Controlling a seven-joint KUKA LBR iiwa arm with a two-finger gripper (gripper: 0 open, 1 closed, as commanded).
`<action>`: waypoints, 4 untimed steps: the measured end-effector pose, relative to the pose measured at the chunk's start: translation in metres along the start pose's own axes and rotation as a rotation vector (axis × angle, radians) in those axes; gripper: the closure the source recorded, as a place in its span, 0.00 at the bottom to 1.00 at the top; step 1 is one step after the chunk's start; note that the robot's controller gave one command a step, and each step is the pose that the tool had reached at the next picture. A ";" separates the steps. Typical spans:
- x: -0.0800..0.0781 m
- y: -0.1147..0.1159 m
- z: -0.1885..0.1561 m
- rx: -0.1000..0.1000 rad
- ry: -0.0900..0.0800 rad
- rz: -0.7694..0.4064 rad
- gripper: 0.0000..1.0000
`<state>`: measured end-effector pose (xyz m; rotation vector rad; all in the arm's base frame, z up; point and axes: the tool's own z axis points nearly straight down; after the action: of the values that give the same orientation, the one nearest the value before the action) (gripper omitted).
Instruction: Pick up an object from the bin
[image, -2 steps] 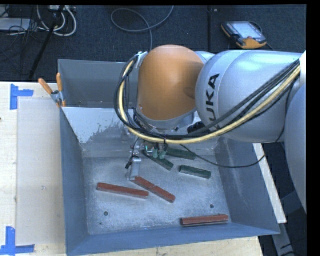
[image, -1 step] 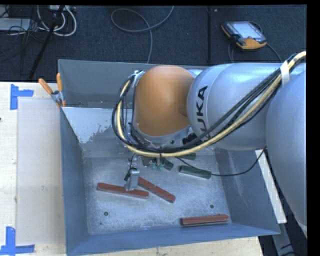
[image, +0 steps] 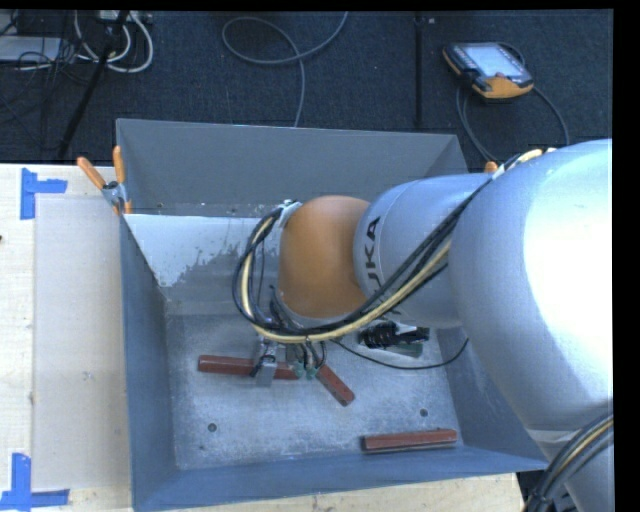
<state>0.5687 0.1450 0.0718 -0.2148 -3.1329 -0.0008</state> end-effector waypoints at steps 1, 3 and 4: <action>0.000 0.000 0.000 0.000 0.000 0.001 1.00; 0.005 0.012 -0.146 0.000 -0.002 -0.008 1.00; 0.053 0.026 -0.072 0.003 0.005 0.153 0.00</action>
Offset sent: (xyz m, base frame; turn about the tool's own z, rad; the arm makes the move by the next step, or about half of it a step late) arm -0.0040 0.0125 0.1467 -0.0069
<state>0.5199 0.1777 0.1443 -0.4535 -3.1023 0.0030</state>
